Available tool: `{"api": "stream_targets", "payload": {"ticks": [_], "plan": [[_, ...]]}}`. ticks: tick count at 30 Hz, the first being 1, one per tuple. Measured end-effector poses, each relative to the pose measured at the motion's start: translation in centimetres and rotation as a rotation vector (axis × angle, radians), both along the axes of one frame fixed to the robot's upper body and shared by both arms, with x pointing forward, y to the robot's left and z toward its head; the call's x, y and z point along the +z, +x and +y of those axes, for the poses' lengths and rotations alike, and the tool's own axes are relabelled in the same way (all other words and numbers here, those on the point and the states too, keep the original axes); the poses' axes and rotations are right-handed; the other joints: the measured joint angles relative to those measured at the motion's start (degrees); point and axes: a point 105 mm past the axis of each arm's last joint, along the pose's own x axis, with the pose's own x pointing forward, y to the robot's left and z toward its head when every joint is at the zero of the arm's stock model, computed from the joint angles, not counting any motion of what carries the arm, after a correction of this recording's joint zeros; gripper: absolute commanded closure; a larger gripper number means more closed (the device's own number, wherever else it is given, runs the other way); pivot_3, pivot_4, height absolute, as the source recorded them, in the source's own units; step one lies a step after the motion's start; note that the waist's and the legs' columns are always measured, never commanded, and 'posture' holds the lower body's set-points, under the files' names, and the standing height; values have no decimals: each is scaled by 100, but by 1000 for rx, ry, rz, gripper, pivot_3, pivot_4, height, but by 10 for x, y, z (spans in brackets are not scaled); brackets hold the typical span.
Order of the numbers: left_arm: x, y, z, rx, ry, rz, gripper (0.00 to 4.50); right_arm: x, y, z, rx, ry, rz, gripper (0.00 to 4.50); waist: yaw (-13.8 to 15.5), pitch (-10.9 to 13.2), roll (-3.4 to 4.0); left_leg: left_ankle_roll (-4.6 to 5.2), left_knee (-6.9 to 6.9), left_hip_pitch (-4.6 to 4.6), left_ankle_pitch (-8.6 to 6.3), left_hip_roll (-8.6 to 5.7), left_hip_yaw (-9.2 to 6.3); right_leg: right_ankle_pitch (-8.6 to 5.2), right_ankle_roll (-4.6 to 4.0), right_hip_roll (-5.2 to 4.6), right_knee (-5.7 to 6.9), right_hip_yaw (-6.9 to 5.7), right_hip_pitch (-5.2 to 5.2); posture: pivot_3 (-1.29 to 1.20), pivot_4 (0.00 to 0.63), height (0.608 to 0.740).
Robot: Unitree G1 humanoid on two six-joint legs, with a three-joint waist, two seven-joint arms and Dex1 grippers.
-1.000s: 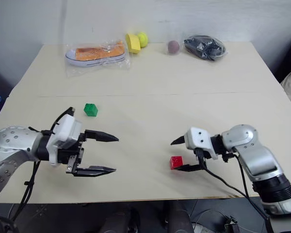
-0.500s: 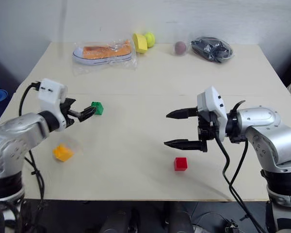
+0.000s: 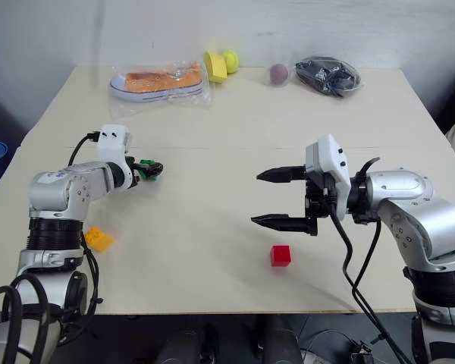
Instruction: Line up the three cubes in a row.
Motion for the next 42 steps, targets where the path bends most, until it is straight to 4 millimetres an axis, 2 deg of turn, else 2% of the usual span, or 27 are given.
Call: {"api": "stream_targets", "payload": {"ticks": [2, 5, 6, 10, 18, 23, 25, 30, 32, 34, 38, 40, 42], "plan": [[-4, 2, -2, -12, 0, 0, 618, 0, 0, 0, -5, 4, 2, 0, 0, 1, -1, 0, 0, 0, 0, 0, 0, 0, 0, 0, 0, -1, 0, 0, 150, 740], [-5, 5, -9, -53, 15, -19, 1514, 0, 0, 1, -1, 19, 7, 0, 0, 1, -2, 0, 1, -1, 0, 0, 0, 0, 0, 0, 0, -3, 0, 0, 150, 740], [-5, 7, -10, -61, 18, -24, 1937, 0, -1, 2, 2, 22, 6, 0, 2, 1, -2, 0, 2, -2, 0, -1, 0, 0, 1, -1, 0, -3, 0, 0, 150, 740], [-1, 12, -10, -66, 35, -37, 3005, 1, -2, 3, 6, 27, 5, 0, 2, 1, -2, 0, 2, -2, 0, -1, 0, 0, 1, -1, 0, -5, 0, 0, 150, 740], [-1, 11, -8, -72, 38, -27, 2972, 0, -3, 3, 12, 32, 14, 0, 0, 1, -2, 0, 1, -2, 0, 0, -1, 0, 1, -1, 1, -6, 0, 0, 150, 740], [3, -3, 17, -23, 60, 5, 2972, -4, -5, 0, 4, 20, 26, 0, -45, 1, -3, 0, 0, -1, 0, 6, -2, 0, 1, -8, 0, -5, -1, 0, 150, 740], [11, -8, 20, -20, 51, -24, 2972, -5, -5, -2, -2, 21, 29, 0, -40, 3, -5, 0, 0, -2, 0, 6, -2, 0, 1, -15, 0, -5, -1, 0, 150, 740], [54, -20, 24, -71, 11, -164, 2972, -8, -6, -3, -2, 17, 41, 0, -27, 4, -7, 0, 1, -3, 0, 2, -2, 0, 1, -32, 0, -5, -1, 0, 150, 740], [64, -26, 28, -89, 10, -189, 2972, -8, -7, -3, 2, 16, 42, 0, -21, 4, -7, 0, 1, -3, 0, 2, -2, 0, 1, -32, 0, -6, -1, 0, 150, 740], [71, -34, 23, -161, -21, -210, 2972, -8, -6, -4, 4, 14, 44, 0, -18, 4, -7, 0, 2, -3, 0, 3, -2, 0, 1, -31, 0, -6, -1, 0, 150, 740], [88, -57, -2, -410, -65, -252, 2972, -9, -7, -5, 9, 2, 48, 0, -12, 4, -7, -1, 2, -3, 0, 1, -1, 0, 1, -32, -2, -4, -1, 0, 150, 740], [93, -85, -19, -637, -22, -241, 2972, -13, -9, -10, 14, -27, 65, 0, -21, 4, -7, -5, -2, -4, -3, 3, -1, 0, -1, -31, -6, -5, -3, 0, 150, 740], [94, -122, -47, -918, 7, -203, 2972, -22, -14, -21, 15, -83, 97, 0, -19, 4, -7, -7, -6, -4, -4, 4, -2, -1, -2, -31, -13, -5, -2, 0, 150, 740]]}}
